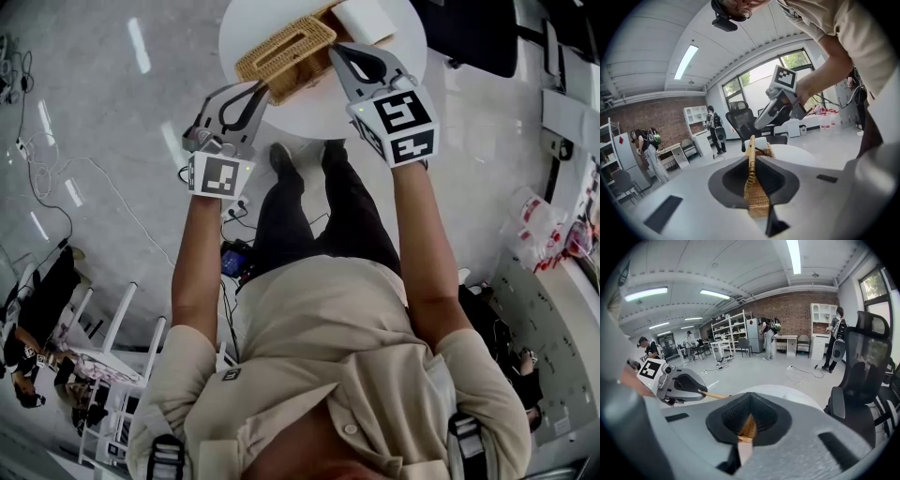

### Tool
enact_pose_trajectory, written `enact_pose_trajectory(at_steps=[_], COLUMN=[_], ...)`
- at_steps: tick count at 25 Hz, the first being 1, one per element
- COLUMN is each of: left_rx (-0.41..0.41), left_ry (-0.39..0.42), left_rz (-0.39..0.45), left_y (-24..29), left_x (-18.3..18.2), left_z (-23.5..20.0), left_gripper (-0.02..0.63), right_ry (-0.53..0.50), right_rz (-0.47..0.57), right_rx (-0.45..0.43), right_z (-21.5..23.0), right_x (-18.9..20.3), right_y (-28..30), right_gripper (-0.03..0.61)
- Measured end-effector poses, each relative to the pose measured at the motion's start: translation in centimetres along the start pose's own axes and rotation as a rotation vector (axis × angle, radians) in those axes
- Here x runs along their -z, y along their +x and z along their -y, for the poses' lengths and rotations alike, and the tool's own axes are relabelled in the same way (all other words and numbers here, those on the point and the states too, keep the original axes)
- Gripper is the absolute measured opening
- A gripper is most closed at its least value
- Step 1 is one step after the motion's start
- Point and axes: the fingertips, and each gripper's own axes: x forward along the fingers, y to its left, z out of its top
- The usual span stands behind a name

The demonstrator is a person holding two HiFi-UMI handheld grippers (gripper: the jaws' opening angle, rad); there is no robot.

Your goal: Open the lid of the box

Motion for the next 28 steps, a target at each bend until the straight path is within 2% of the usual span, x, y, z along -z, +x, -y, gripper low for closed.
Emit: enact_pose_trajectory(at_steps=[11,28], left_rx=[-0.050,-0.112], left_ry=[-0.056,-0.079], left_rz=[-0.003,-0.041], left_y=[0.2,0.1], left_x=[-0.8,-1.4], left_z=[-2.4,-6.1], left_gripper=[0.041,0.041], right_ry=[-0.001,-0.009], right_rz=[0.003,0.020], right_rx=[0.015,0.035], right_z=[1.1,1.8], right_x=[-0.8,-3.4], right_y=[-1.0,-2.6], right_gripper=[-0.006,-0.006])
